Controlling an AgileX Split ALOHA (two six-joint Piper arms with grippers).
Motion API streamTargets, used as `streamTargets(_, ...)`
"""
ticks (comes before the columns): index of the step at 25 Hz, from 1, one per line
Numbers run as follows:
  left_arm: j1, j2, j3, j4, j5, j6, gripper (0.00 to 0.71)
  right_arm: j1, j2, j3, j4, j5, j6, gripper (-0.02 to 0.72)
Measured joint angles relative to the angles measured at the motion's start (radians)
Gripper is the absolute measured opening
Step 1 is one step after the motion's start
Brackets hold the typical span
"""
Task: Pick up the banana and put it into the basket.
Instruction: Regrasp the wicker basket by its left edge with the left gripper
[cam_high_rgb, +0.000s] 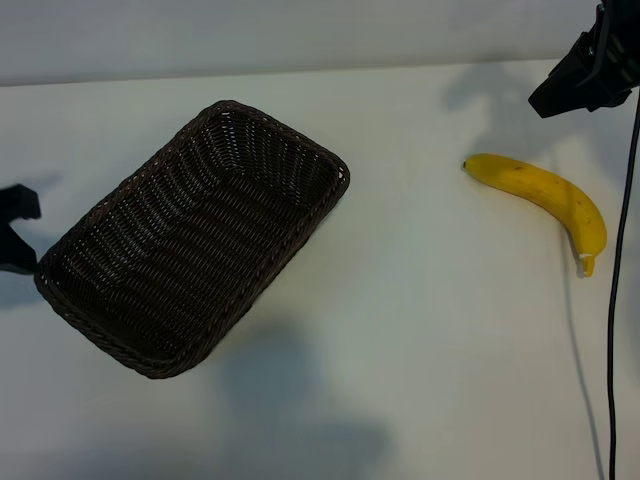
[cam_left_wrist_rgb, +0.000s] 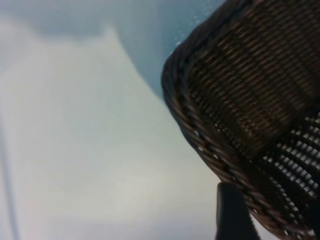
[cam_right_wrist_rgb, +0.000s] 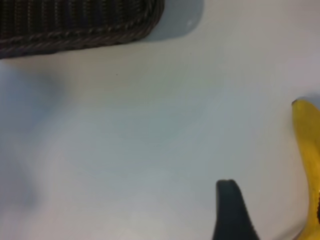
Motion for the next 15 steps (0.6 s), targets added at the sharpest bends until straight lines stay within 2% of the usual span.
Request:
streamTargets(6,0.0,0.0,0.06,0.0,-0.098,-0.093,0.427,0.0,0.0,0.0,0.0,0.0,0.001,0.42)
streamTargets(15,0.0,0.0,0.073,-0.001,-0.12,-0.157,0.427,0.0,0.0,0.0,0.0,-0.001,0.001,0.42)
